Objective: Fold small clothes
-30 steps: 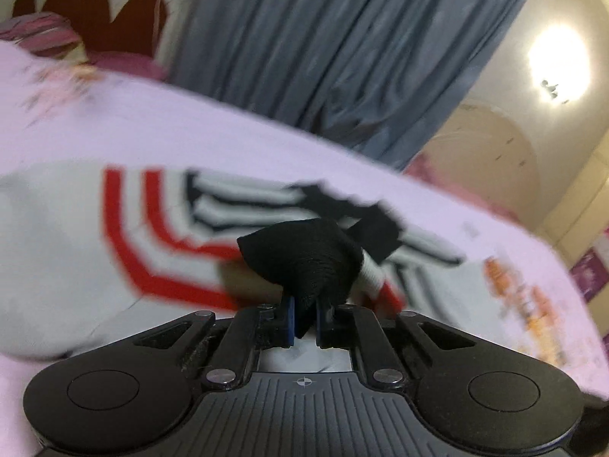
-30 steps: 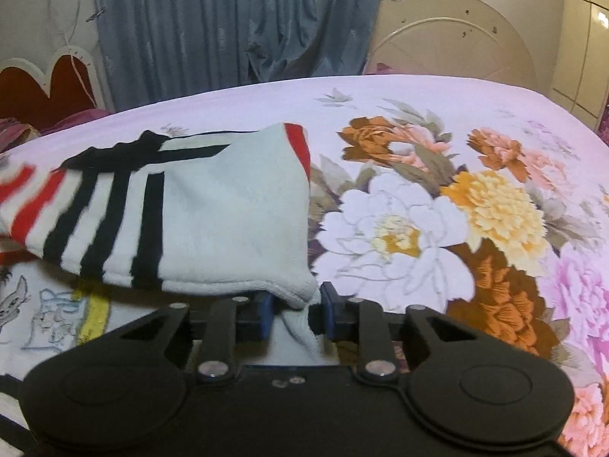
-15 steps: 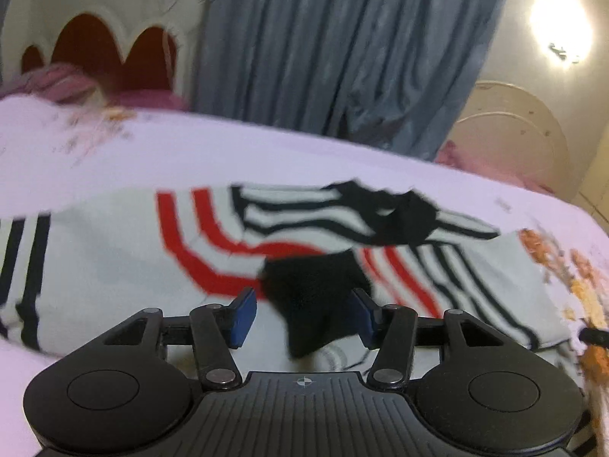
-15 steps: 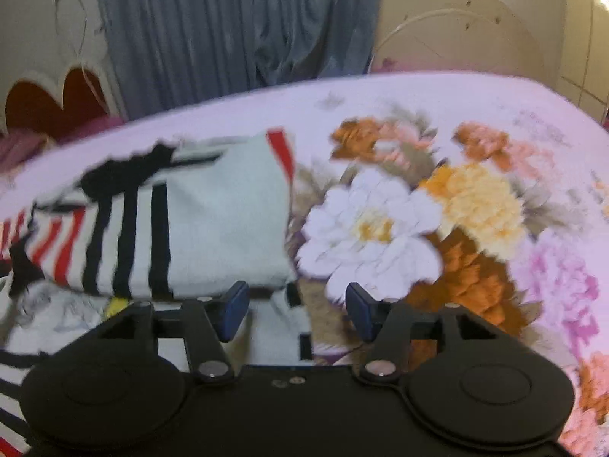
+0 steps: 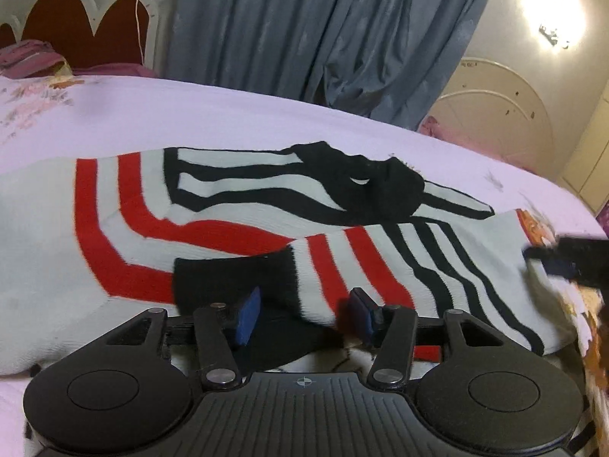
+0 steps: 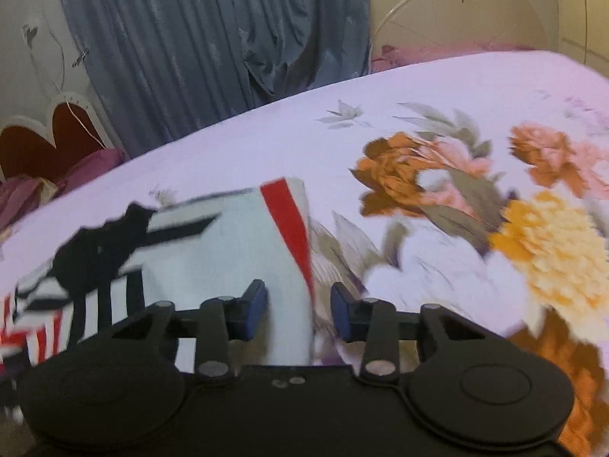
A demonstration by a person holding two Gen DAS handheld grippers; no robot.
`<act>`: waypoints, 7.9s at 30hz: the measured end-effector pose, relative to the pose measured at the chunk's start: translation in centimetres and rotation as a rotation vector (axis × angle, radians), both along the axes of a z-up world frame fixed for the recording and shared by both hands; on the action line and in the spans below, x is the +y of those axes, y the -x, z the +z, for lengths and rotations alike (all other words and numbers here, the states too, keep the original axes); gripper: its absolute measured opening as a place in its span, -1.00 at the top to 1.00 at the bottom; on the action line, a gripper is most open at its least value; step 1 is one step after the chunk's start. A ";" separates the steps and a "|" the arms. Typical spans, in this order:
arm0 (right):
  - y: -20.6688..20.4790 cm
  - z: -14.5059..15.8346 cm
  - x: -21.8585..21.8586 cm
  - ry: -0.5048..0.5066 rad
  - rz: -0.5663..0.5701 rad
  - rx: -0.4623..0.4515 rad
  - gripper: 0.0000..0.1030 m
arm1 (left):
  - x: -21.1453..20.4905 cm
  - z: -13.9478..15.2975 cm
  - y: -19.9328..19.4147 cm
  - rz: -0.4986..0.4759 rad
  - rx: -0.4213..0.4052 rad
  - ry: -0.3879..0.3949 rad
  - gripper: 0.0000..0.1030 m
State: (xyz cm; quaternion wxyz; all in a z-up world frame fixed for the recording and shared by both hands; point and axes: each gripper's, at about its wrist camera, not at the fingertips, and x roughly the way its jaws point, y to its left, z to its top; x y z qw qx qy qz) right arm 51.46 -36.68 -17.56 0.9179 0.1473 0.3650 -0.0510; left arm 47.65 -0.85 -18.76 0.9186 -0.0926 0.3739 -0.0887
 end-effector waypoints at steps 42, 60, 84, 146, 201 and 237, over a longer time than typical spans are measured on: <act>6.4 3.6 24.5 0.051 0.481 -0.077 0.20 | 24.6 1.3 12.8 0.595 0.069 0.043 -0.23; 4.5 0.8 31.8 0.147 0.526 -0.028 0.20 | 33.9 -3.4 9.2 0.768 -0.009 0.270 0.90; 10.0 4.1 12.1 0.084 0.160 -0.054 0.06 | -4.5 1.0 -2.0 -0.307 -0.085 -0.028 0.89; 7.5 2.1 10.0 0.013 0.087 0.000 0.57 | 10.1 -1.3 4.1 0.051 -0.046 -0.153 0.44; 4.5 1.9 12.0 0.221 0.208 0.037 0.54 | 4.7 -1.5 -0.1 0.064 -0.061 -0.149 0.27; 11.1 2.9 16.4 0.159 0.440 0.034 0.36 | -3.0 -1.2 5.5 -0.061 -0.008 -0.174 0.26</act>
